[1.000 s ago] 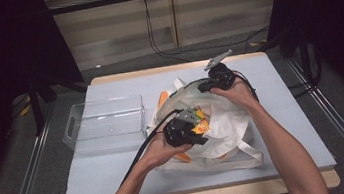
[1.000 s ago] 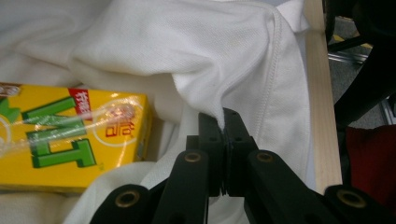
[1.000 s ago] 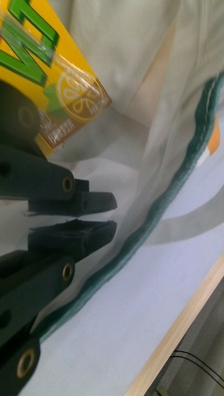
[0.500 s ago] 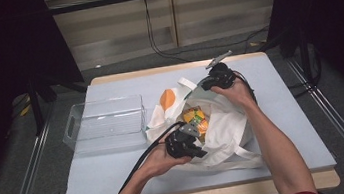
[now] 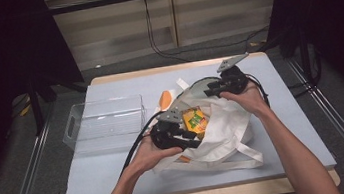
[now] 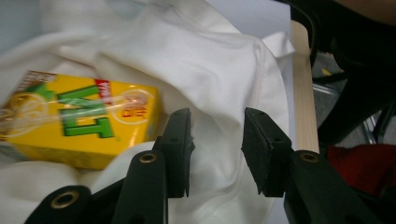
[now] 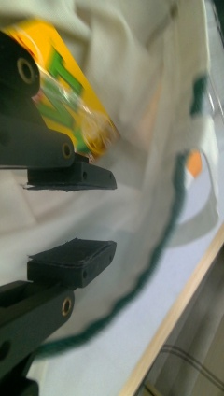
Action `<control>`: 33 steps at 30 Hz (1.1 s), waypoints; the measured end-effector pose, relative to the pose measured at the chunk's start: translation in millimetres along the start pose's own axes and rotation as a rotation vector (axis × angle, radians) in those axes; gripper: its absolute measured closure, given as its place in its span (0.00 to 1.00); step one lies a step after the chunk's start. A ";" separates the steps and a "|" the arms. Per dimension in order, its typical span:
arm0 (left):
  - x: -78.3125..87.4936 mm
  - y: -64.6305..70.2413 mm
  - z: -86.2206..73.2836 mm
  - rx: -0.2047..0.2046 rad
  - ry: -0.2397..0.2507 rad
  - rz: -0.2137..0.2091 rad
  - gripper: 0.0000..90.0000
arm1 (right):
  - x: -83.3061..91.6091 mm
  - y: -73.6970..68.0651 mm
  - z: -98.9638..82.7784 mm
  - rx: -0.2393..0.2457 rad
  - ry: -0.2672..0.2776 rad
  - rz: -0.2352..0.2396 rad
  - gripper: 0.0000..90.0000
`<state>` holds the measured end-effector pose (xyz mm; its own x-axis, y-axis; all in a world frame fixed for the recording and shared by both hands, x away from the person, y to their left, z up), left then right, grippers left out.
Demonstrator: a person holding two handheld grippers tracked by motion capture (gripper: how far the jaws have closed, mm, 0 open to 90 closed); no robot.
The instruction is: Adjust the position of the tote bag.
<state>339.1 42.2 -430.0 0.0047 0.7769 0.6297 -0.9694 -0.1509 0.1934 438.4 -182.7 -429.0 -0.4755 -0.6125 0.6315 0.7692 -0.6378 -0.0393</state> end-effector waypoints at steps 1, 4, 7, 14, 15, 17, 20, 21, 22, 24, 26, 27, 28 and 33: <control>5.0 -3.6 1.2 0.012 -0.001 0.022 0.69 | 2.3 -3.5 -2.2 0.008 -0.005 0.003 0.70; 23.3 -12.2 8.5 0.009 0.039 0.057 0.68 | 15.2 -29.4 -9.8 0.041 -0.007 0.054 0.65; 33.9 -18.6 12.5 0.018 0.063 0.097 0.69 | 22.9 -44.7 -15.8 0.057 -0.028 0.093 0.59; 62.7 -41.4 13.3 0.074 0.096 0.218 0.60 | 29.6 -65.1 -28.7 0.052 -0.061 0.134 0.40; 65.0 -46.4 11.6 0.090 0.097 0.235 0.60 | 28.2 -67.9 -31.3 0.045 -0.064 0.150 0.38; 63.9 -60.1 4.1 0.142 0.073 0.275 0.53 | 19.4 -71.5 -41.0 0.049 -0.111 0.149 0.33; 58.6 -69.1 -2.5 0.166 0.034 0.298 0.53 | 15.4 -70.6 -46.0 0.040 -0.114 0.152 0.33; 54.8 -72.7 -5.1 0.177 0.019 0.296 0.54 | 13.4 -69.8 -48.0 0.034 -0.117 0.158 0.33; 52.6 -74.7 -6.0 0.181 0.015 0.292 0.56 | 11.2 -69.5 -50.3 0.033 -0.128 0.159 0.34; 47.8 -77.5 -6.2 0.184 0.002 0.304 0.70 | 7.6 -69.8 -54.0 0.040 -0.154 0.157 0.42; 43.6 -80.7 -6.9 0.180 -0.033 0.318 0.84 | 4.5 -69.2 -58.2 0.051 -0.177 0.145 0.53; 42.7 -84.7 -9.9 0.186 -0.069 0.359 0.92 | 4.7 -67.0 -64.8 0.049 -0.193 0.137 0.68; 42.7 -84.7 -9.9 0.186 -0.069 0.359 0.95 | 4.7 -67.0 -64.8 0.049 -0.193 0.137 0.68; 42.0 -93.4 -19.3 0.235 -0.082 0.384 0.96 | 5.3 -68.3 -86.0 0.028 -0.229 0.156 0.88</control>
Point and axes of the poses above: each handheld gripper's, and its own axes: x roughly backward along the jaws, z roughly out of its top, y roughly to its right, the point moved 4 cm from there along -x, roughly forward along the jaws, and after that the axes turned 2 degrees about -y, right-handed, at the moved point
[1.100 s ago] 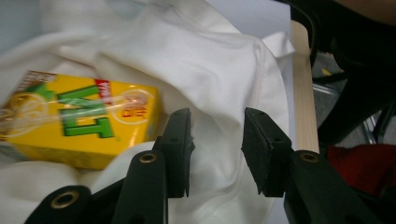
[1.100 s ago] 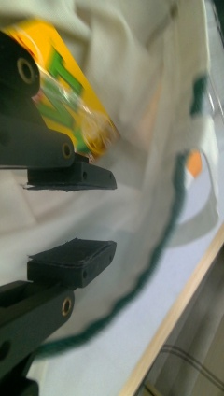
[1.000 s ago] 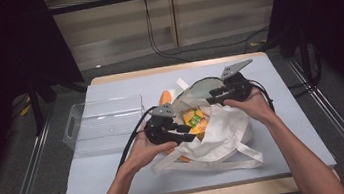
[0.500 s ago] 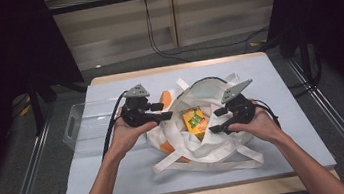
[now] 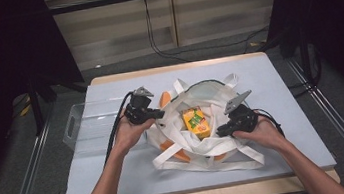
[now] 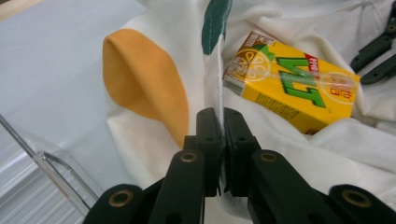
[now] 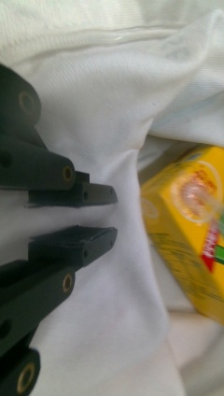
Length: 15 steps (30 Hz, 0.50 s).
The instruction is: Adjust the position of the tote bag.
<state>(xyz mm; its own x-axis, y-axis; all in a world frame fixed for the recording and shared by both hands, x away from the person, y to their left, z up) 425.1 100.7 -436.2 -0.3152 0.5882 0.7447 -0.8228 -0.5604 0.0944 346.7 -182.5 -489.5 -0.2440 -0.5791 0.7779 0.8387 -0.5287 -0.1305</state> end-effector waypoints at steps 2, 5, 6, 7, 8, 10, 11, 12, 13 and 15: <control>-3.7 -2.5 -6.5 0.014 -0.007 -0.004 0.96 | 4.2 0.5 -9.3 -0.025 0.025 -0.003 0.88; -3.1 -2.1 -11.8 0.002 -0.016 -0.012 0.96 | 3.3 0.4 -19.4 -0.043 0.036 -0.019 0.89; -3.1 -2.1 -11.8 0.002 -0.016 -0.012 0.96 | 3.3 0.4 -19.4 -0.043 0.036 -0.019 0.89; -2.7 -0.6 -12.8 0.015 -0.012 -0.008 0.96 | 2.0 -0.4 -22.3 -0.035 0.035 -0.035 0.89; -2.4 -0.9 -13.6 0.011 -0.002 -0.017 0.95 | 1.8 -1.2 -23.7 -0.041 0.047 -0.037 0.89; -1.8 -1.7 -15.1 0.025 0.000 -0.008 0.95 | 1.8 -2.1 -24.5 -0.038 0.043 -0.051 0.90; -1.3 -1.7 -16.5 0.022 -0.015 -0.004 0.95 | 1.2 -2.7 -24.7 -0.038 0.043 -0.062 0.90; -2.4 -0.4 -17.4 0.027 -0.010 -0.006 0.95 | 0.5 -3.3 -24.8 -0.031 0.054 -0.065 0.90; -2.8 -0.1 -18.1 0.026 -0.012 -0.010 0.92 | 0.9 -3.8 -25.2 -0.041 0.058 -0.066 0.90; -2.8 0.1 -21.6 0.029 0.021 -0.040 0.86 | 3.1 -4.2 -26.1 -0.044 0.088 -0.075 0.87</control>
Point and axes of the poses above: each handheld gripper's, and its own axes: x roughly backward along the jaws, z roughly out of its top, y roughly to its right, the point moved 4 cm from there along -x, roughly forward along the jaws, and after that the axes turned 2 degrees about -y, right-handed, at the moved point
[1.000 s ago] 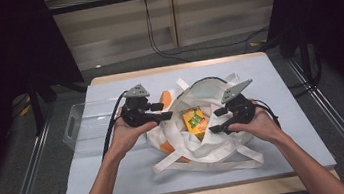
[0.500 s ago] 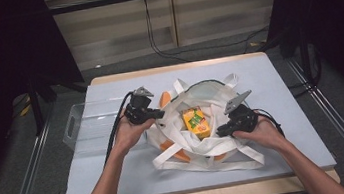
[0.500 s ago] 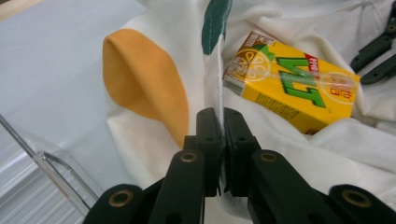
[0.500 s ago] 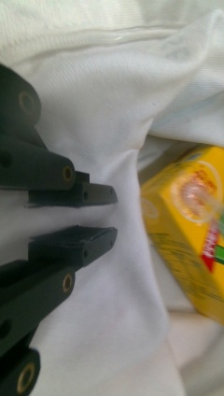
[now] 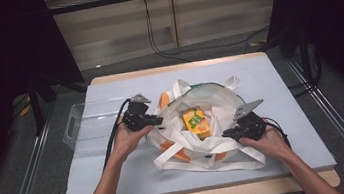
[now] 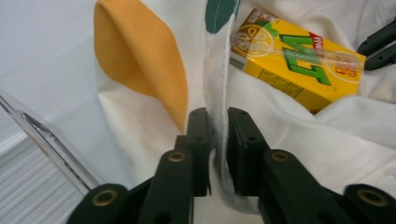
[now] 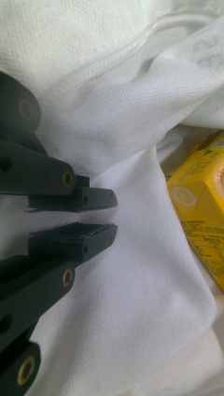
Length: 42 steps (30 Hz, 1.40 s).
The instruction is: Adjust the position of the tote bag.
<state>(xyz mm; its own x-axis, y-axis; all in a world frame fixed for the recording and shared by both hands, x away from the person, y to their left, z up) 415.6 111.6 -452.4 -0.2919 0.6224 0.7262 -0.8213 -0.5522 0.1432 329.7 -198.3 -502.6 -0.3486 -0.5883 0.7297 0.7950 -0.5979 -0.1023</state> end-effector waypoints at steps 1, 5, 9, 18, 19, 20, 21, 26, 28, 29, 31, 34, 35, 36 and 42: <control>0.0 0.0 0.0 0.000 0.000 0.000 0.85 | 0.0 0.0 0.0 0.000 0.000 0.000 0.87; 9.0 3.7 0.4 0.006 0.062 -0.026 0.78 | 11.8 -0.2 5.2 -0.021 0.070 -0.004 0.75; 22.8 11.6 0.1 -0.003 0.127 -0.048 0.69 | 20.0 -1.5 10.9 -0.031 0.118 -0.015 0.66; 43.6 22.4 -17.7 -0.003 0.216 -0.026 0.55 | 26.6 -8.2 20.2 -0.042 0.163 -0.023 0.59; 45.1 22.6 -19.4 -0.001 0.219 -0.020 0.54 | 26.4 -8.2 20.4 -0.044 0.165 -0.024 0.58; 49.7 24.5 -21.8 0.002 0.248 -0.013 0.54 | 26.4 -7.8 20.3 -0.044 0.165 -0.026 0.58; 49.7 24.5 -21.8 0.002 0.248 -0.013 0.55 | 26.4 -7.6 20.6 -0.047 0.168 -0.027 0.58; 59.8 41.6 -10.1 -0.041 0.281 -0.037 0.56 | 27.7 -7.0 23.9 -0.046 0.183 -0.028 0.58; 62.0 49.5 -5.3 -0.060 0.283 -0.034 0.56 | 28.4 -7.4 25.0 -0.050 0.188 -0.032 0.58; 61.6 51.9 -4.3 -0.063 0.282 -0.045 0.56 | 28.8 -9.9 28.7 -0.038 0.195 -0.028 0.57; 59.6 57.1 -2.8 -0.054 0.264 -0.035 0.57 | 29.7 -12.2 31.2 -0.037 0.205 -0.023 0.57; 45.4 76.3 7.5 -0.083 0.238 -0.090 0.57 | 31.6 -13.7 32.4 -0.030 0.209 -0.025 0.57; 40.2 79.6 10.4 -0.091 0.226 -0.096 0.57 | 32.6 -13.7 32.1 -0.028 0.209 -0.027 0.57; 35.0 82.3 13.3 -0.095 0.224 -0.109 0.57 | 33.7 -13.7 31.8 -0.028 0.211 -0.030 0.57; 13.5 87.8 21.7 -0.087 0.187 -0.121 0.56 | 37.4 -10.9 30.8 -0.034 0.231 -0.042 0.57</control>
Point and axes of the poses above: each handheld gripper's, and its own axes: x roughly backward along the jaws, z roughly out of its top, y roughly to its right, the point moved 4 cm from there along -x, roughly forward along the jaws, and after that the axes turned 2 degrees about -y, right-handed, at the moved point
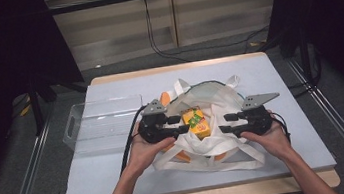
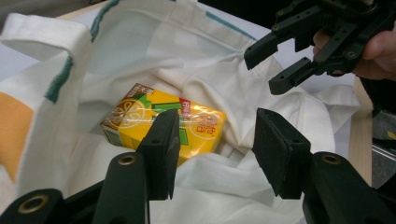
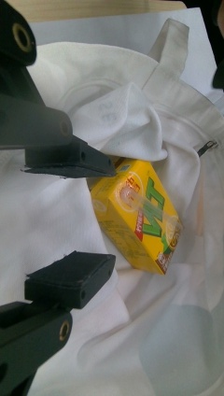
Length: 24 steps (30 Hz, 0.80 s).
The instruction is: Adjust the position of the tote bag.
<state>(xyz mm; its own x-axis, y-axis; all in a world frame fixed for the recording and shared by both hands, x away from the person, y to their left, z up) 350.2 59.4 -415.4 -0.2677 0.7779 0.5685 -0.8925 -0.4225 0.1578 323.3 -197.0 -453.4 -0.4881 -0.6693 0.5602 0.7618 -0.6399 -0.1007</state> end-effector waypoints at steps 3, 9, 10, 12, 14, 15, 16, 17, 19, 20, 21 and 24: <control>0.6 3.1 -3.8 -0.023 -0.019 -0.001 0.55 | -2.0 -1.1 1.2 0.004 -0.005 -0.001 0.56; 13.4 0.8 -26.7 -0.007 -0.028 0.018 0.55 | -23.8 -6.8 11.9 0.017 -0.039 0.017 0.54; 15.0 0.9 -30.5 -0.009 -0.032 0.017 0.56 | -28.7 -8.1 14.1 0.022 -0.046 0.017 0.53; 20.2 1.7 -39.4 -0.007 -0.031 0.017 0.56 | -38.0 -11.8 20.6 0.026 -0.059 0.020 0.49; 22.1 2.0 -41.6 -0.011 -0.020 0.015 0.56 | -45.0 -13.3 25.7 0.026 -0.085 0.021 0.46; 24.1 2.5 -43.1 -0.009 -0.019 0.012 0.56 | -48.5 -13.9 28.6 0.032 -0.099 0.010 0.45; 26.7 3.0 -44.0 -0.011 -0.024 0.012 0.56 | -51.7 -14.5 32.0 0.043 -0.109 0.006 0.43; 29.0 3.3 -44.0 -0.011 -0.010 0.011 0.56 | -54.9 -15.0 35.8 0.045 -0.115 0.006 0.40; 33.9 2.9 -43.7 -0.010 0.000 0.010 0.56 | -58.7 -14.4 40.3 0.041 -0.123 0.010 0.37; 36.1 2.1 -43.4 -0.015 0.002 0.017 0.56 | -61.4 -13.6 42.7 0.041 -0.129 0.007 0.36; 36.9 2.1 -43.5 -0.010 0.006 0.018 0.56 | -66.0 -11.7 45.8 0.042 -0.145 0.005 0.34; 38.9 1.8 -43.7 -0.005 0.015 0.017 0.55 | -79.3 -4.3 51.3 0.018 -0.181 -0.015 0.28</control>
<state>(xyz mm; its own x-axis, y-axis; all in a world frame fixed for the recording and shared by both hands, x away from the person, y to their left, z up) 322.4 109.2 -428.3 -0.2879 0.7774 0.5592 -0.8898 -0.4331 0.1439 380.5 -121.8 -455.2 -0.4162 -0.5798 0.7004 0.7632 -0.6414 -0.0775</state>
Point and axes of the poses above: each handheld gripper's, and its own axes: x roughly backward along the jaws, z roughly out of its top, y roughly to its right, the point moved 4 cm from there along -x, roughly forward along the jaws, and after that the axes turned 2 degrees about -y, right-handed, at the moved point
